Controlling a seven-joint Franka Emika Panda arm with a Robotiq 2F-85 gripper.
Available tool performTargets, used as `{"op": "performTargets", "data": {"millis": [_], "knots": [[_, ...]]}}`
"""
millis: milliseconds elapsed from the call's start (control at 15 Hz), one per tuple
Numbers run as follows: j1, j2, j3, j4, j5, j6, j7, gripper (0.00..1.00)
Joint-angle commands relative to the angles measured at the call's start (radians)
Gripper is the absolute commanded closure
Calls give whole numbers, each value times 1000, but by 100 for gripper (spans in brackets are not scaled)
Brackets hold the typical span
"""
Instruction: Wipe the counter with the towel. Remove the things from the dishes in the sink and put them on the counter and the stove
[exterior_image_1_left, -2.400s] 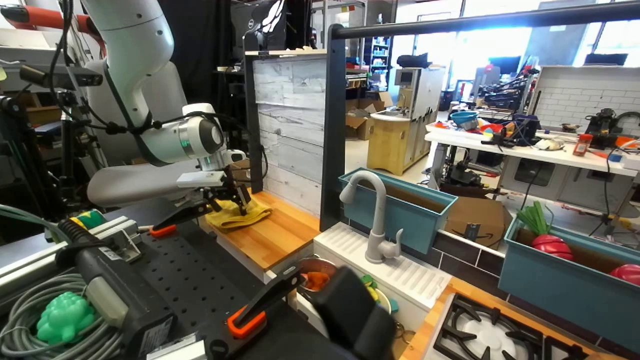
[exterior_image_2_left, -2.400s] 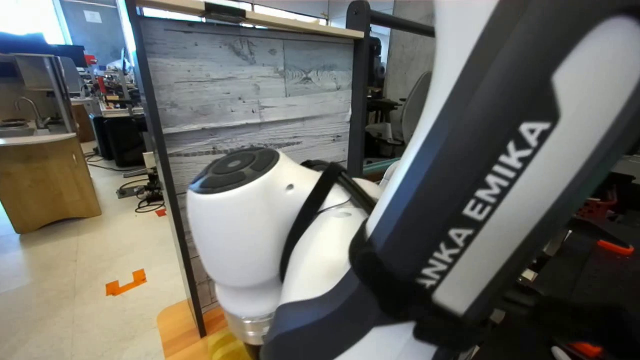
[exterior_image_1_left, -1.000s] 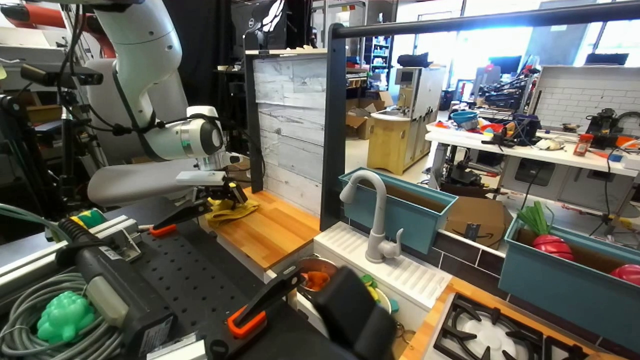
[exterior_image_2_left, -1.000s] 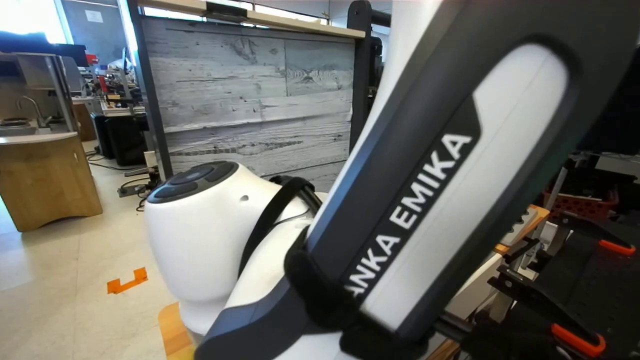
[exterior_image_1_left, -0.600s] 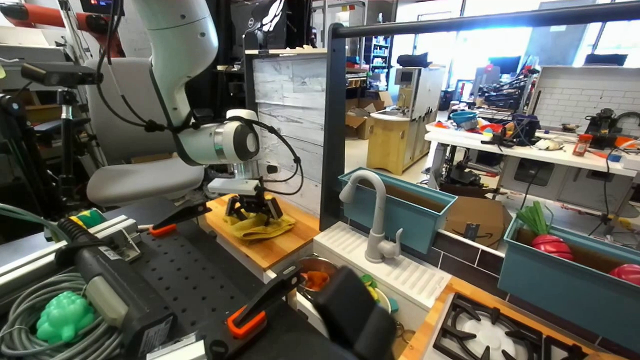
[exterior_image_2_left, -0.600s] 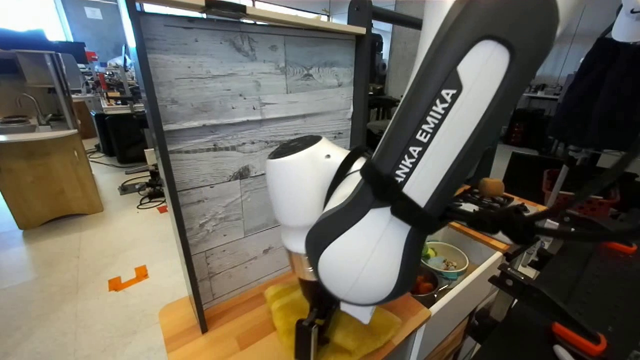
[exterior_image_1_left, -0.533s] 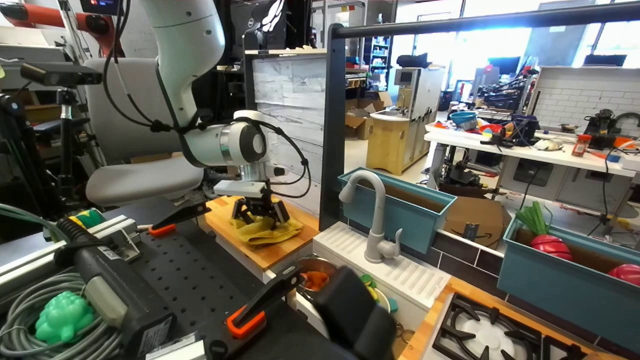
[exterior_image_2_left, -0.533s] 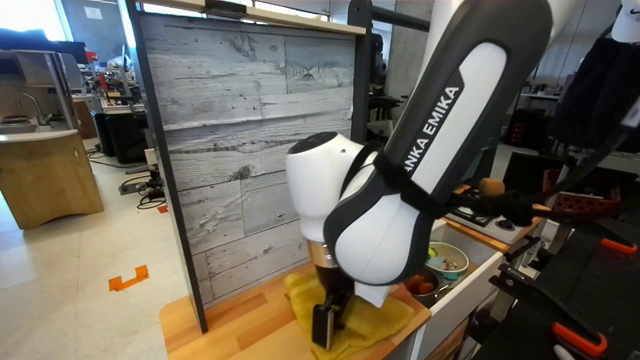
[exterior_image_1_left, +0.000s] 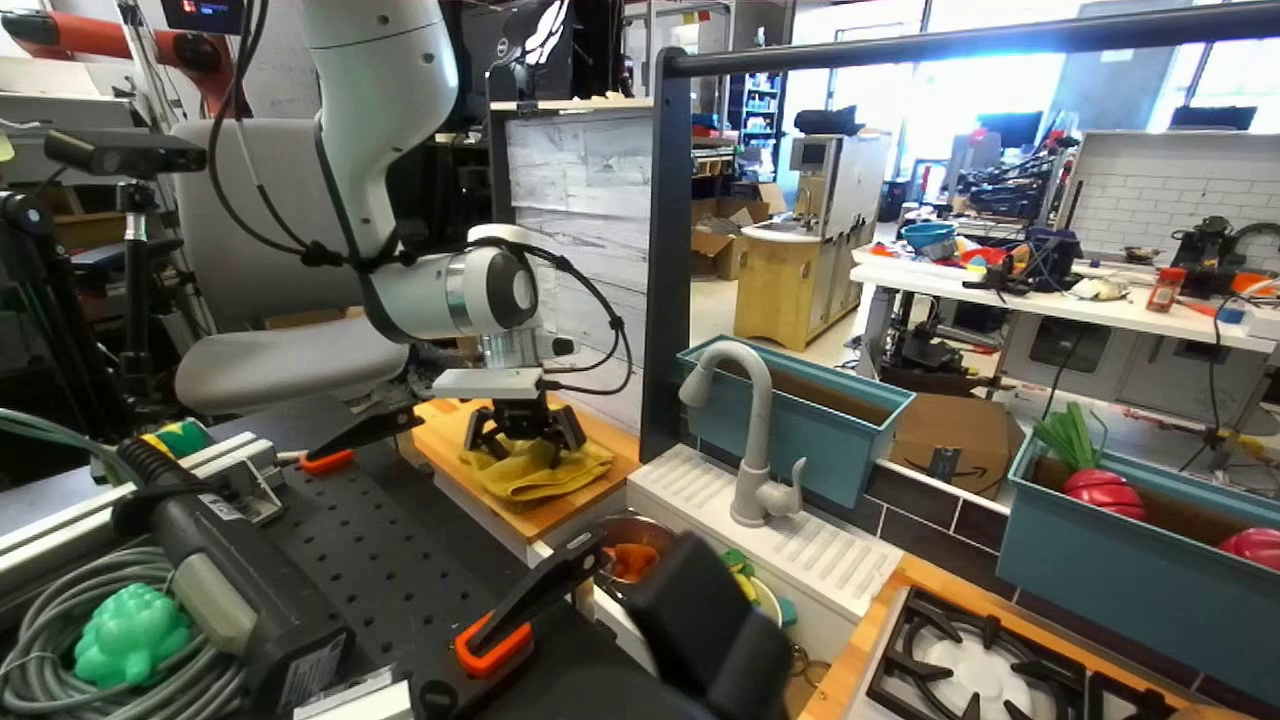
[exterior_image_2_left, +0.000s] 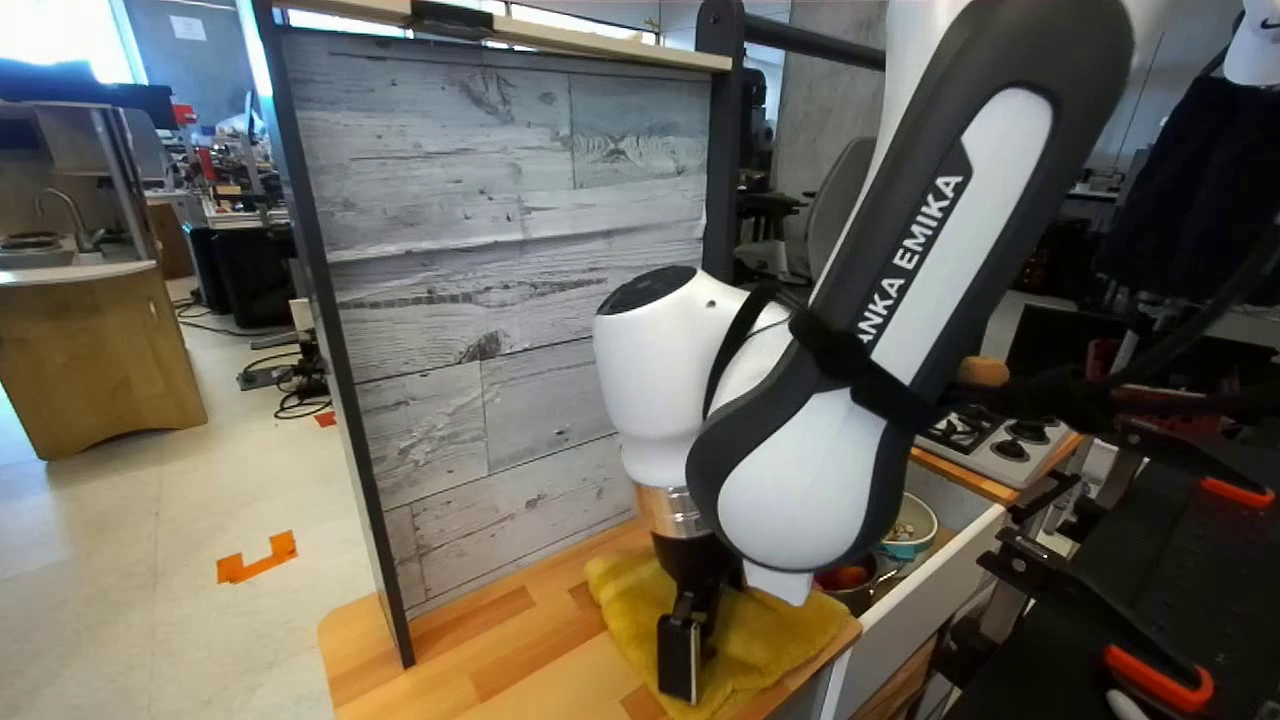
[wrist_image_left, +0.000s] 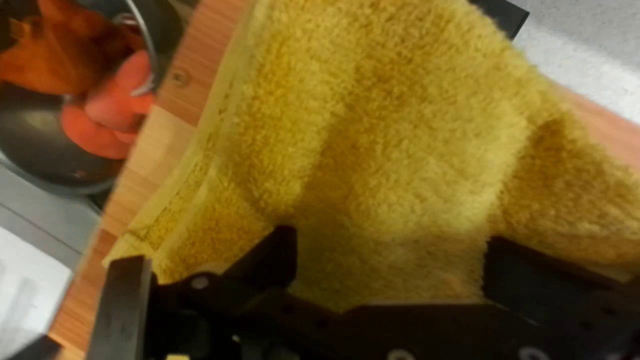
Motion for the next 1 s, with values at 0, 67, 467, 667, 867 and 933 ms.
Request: {"op": "performTargets", "data": {"millis": [0, 67, 467, 667, 867, 933], "knots": [[104, -18, 36, -55, -68, 49, -13, 0], [115, -14, 49, -50, -81, 44, -35, 0], [37, -29, 54, -73, -15, 121, -27, 0], [-49, -107, 110, -157, 49, 182, -32, 0], [-142, -230, 200, -272, 107, 192, -84, 0], [-159, -279, 221, -312, 130, 190, -83, 0]]}}
